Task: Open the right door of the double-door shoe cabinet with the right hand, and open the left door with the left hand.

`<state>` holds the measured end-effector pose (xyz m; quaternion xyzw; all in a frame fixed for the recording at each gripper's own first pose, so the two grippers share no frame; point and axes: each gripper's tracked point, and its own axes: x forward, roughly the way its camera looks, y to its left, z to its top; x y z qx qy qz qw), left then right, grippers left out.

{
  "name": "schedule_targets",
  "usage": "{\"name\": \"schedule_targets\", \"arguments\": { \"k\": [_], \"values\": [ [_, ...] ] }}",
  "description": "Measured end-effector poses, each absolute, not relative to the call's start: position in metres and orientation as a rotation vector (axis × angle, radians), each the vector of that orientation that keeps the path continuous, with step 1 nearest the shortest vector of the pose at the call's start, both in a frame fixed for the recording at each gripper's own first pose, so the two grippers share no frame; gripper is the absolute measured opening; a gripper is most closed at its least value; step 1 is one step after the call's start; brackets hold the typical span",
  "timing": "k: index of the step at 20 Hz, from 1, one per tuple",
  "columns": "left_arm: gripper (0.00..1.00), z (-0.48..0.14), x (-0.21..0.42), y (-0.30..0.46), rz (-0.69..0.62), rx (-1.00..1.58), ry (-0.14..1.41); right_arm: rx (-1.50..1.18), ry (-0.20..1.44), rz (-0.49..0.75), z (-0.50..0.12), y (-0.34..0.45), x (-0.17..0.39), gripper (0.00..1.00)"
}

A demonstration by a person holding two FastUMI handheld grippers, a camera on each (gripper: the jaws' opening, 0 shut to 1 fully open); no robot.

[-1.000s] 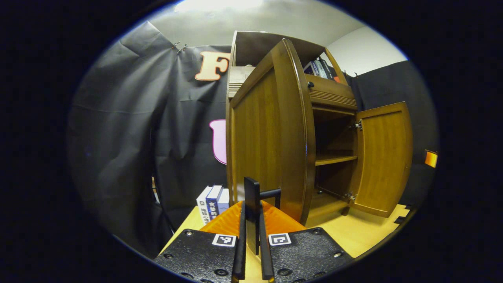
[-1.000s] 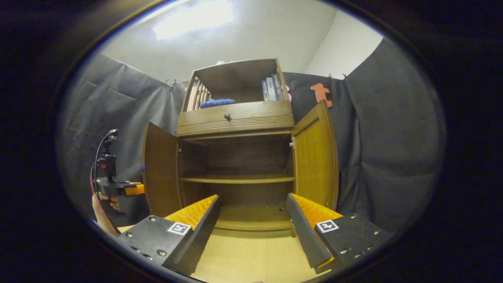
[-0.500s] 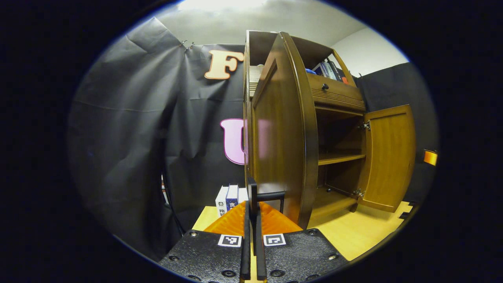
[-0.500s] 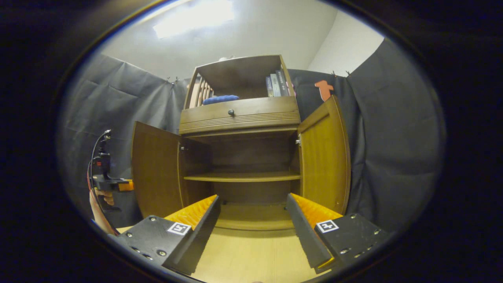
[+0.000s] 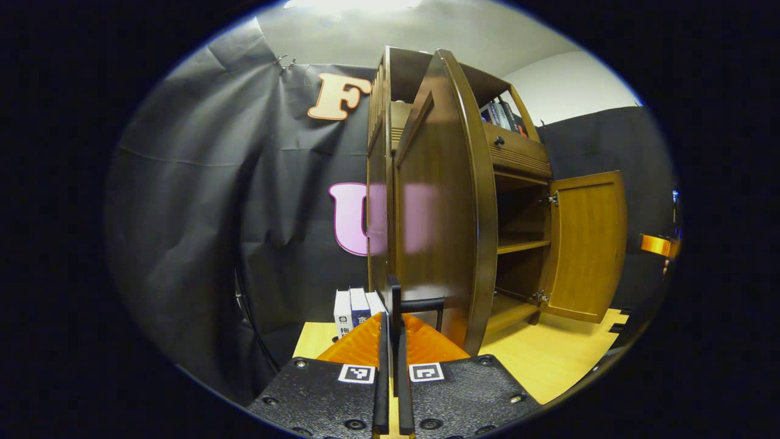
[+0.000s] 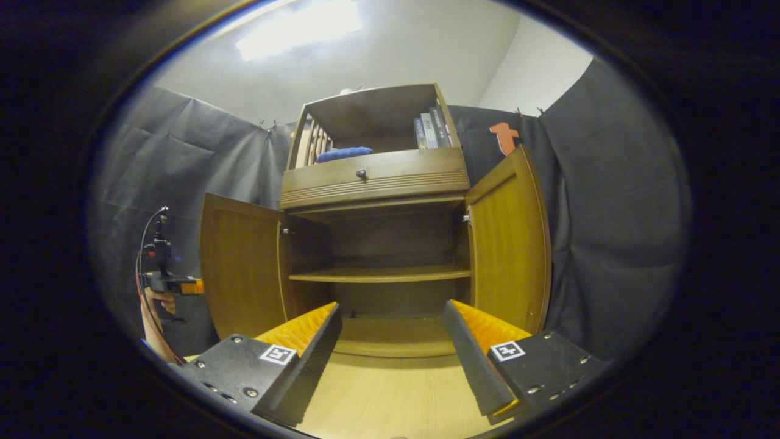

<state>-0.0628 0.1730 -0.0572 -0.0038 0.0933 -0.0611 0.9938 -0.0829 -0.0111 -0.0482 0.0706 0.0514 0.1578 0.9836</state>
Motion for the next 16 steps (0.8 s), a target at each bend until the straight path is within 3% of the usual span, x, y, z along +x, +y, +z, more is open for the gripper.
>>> {"name": "schedule_targets", "arguments": {
  "k": [5, 7, 9, 11, 14, 16],
  "values": [
    [0.07, -0.058, -0.068, 0.171, -0.110, 0.032, 0.192, 0.144, 0.092, 0.310, -0.043, -0.017, -0.083, 1.00],
    [0.22, -0.057, -0.074, 0.172, -0.090, 0.062, 0.195, 0.142, 0.091, 0.312, -0.043, -0.017, -0.086, 1.00],
    [0.17, -0.053, -0.084, 0.179, -0.042, 0.078, 0.186, 0.143, 0.090, 0.313, -0.042, -0.017, -0.087, 1.00],
    [0.42, -0.046, -0.093, 0.184, 0.003, 0.073, 0.166, 0.141, 0.088, 0.315, -0.041, -0.019, -0.087, 1.00],
    [0.55, -0.044, -0.108, 0.184, 0.047, 0.052, 0.158, 0.134, 0.084, 0.303, -0.039, -0.025, -0.088, 1.00],
    [0.58, -0.031, -0.119, 0.187, 0.081, 0.060, 0.132, 0.122, 0.083, 0.292, -0.038, -0.029, -0.090, 1.00]
  ]
}}
